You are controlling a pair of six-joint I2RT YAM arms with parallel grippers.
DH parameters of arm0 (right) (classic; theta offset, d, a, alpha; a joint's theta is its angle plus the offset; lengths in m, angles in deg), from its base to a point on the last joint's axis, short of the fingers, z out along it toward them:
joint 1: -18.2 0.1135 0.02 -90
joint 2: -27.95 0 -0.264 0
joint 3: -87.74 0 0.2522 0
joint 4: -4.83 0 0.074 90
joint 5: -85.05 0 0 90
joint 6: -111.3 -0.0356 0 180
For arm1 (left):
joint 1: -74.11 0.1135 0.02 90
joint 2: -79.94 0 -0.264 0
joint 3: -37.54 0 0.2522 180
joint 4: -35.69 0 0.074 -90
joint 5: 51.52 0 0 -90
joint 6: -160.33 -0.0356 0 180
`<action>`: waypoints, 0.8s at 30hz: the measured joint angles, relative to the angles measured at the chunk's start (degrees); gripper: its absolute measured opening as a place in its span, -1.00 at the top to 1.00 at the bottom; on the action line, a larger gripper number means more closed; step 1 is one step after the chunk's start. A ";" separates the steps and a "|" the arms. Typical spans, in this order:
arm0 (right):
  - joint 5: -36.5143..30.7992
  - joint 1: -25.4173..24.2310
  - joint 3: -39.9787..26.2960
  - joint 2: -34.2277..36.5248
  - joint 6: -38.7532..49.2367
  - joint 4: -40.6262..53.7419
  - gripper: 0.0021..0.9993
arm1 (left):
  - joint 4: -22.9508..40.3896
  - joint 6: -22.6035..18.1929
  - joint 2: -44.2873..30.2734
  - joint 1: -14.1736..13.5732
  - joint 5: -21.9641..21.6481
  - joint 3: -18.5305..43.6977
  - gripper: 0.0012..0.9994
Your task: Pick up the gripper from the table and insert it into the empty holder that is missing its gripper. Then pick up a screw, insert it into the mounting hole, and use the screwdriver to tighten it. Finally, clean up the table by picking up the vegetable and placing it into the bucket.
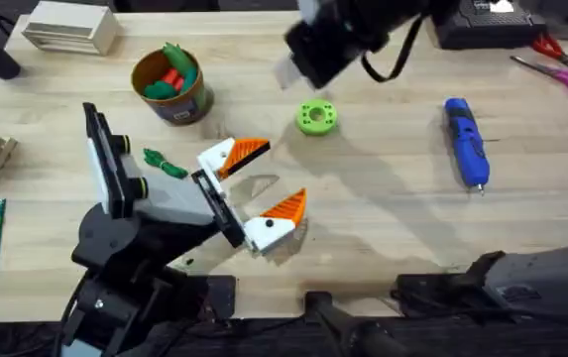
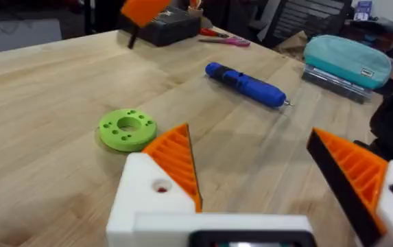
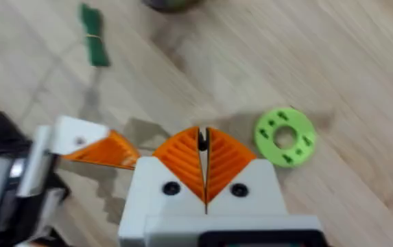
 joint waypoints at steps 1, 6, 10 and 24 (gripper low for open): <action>0.80 1.05 -1.16 0.00 0.00 0.17 0.99 | 0.00 0.00 0.00 0.00 0.00 0.00 -0.97; 3.59 6.60 -4.76 0.01 -0.09 0.31 0.99 | 0.00 0.00 0.00 0.00 0.00 0.00 -0.97; 4.52 10.70 -5.16 0.02 -0.42 1.46 0.99 | 0.00 0.00 0.00 0.00 0.00 0.00 -0.97; 4.88 15.63 -5.18 1.67 -1.75 4.11 0.99 | 0.00 0.00 0.00 0.00 0.00 0.00 -0.97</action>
